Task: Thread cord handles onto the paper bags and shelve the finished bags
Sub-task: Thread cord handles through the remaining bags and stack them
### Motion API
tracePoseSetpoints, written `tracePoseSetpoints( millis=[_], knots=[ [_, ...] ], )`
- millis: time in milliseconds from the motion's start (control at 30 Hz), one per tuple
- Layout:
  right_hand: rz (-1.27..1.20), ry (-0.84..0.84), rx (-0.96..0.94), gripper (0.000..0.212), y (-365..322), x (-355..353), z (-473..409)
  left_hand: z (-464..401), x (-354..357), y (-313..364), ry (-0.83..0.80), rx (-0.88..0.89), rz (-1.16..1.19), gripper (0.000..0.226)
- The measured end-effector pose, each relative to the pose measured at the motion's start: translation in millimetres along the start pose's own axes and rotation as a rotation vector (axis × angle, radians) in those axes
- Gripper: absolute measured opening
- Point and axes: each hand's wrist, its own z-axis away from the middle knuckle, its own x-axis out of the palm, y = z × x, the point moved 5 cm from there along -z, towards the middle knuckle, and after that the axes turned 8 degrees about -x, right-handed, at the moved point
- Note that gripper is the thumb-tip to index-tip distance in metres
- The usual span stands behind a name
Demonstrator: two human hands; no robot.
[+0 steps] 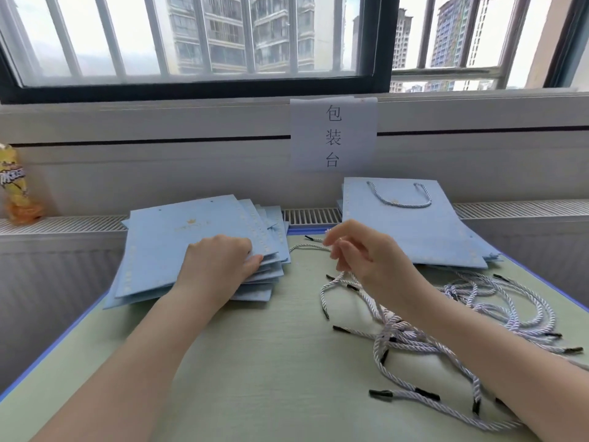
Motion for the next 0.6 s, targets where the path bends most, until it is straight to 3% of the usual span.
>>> tracePoseSetpoints(
  millis=[200,367,500,600],
  knots=[
    [-0.294,0.093,0.172,0.027,1.9,-6.4,-4.1,6.1,-19.7,-7.0,0.416,0.078,0.174,0.039],
    [-0.587,0.068,0.457,0.032,11.2,2.3,-1.8,27.6,-67.8,21.8,0.692,0.235,0.367,0.034],
    [-1.061,0.163,0.648,0.047,3.2,7.1,-1.4,56.5,-86.4,68.4,0.662,0.513,0.517,0.03],
    [-1.058,0.138,0.64,0.034,-0.8,-3.9,-0.4,68.2,-77.2,89.8,0.509,0.703,0.514,0.036]
  ],
)
